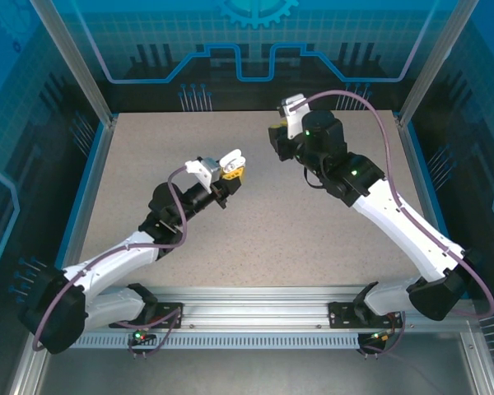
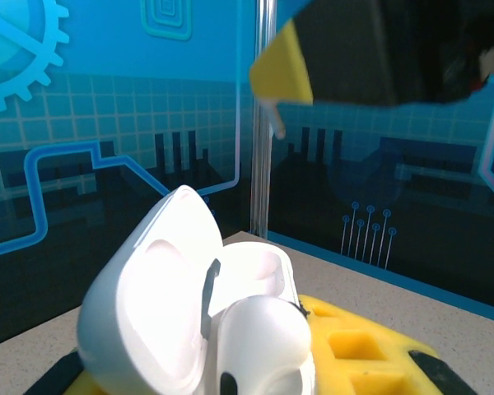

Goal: Insert wireless bluetooth earbuds into charging case

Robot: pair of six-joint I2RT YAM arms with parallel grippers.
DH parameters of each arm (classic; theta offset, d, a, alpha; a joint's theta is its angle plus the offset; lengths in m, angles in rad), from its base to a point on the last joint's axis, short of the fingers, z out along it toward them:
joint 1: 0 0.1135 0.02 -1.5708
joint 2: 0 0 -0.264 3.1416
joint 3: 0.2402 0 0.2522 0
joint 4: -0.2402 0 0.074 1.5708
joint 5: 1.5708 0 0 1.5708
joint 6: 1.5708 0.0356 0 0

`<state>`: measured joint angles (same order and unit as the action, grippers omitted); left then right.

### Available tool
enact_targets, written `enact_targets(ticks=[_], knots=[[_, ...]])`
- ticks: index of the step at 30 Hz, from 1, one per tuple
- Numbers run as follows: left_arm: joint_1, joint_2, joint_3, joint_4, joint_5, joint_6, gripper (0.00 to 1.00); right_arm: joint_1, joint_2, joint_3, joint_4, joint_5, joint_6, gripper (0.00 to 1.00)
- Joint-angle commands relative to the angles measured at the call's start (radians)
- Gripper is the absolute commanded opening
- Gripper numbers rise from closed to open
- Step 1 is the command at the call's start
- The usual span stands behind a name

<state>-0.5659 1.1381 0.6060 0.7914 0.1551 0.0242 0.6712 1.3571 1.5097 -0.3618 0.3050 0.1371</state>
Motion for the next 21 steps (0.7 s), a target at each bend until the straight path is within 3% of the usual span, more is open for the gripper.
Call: enact_targets(ticks=[1,13,21], knots=[[0.006,0.031,0.047,0.045,0.030,-0.017,0.00,-0.005,-0.024,0.025,0.081,-0.068,-0.015,0.26],[0.003,0.120,0.125,0.053,0.074,-0.026,0.00,0.003,-0.088,-0.083,0.256,-0.283,0.012,0.26],[-0.004,0.141,0.186,0.012,0.098,-0.027,0.00,0.005,-0.113,-0.169,0.324,-0.338,0.048,0.26]])
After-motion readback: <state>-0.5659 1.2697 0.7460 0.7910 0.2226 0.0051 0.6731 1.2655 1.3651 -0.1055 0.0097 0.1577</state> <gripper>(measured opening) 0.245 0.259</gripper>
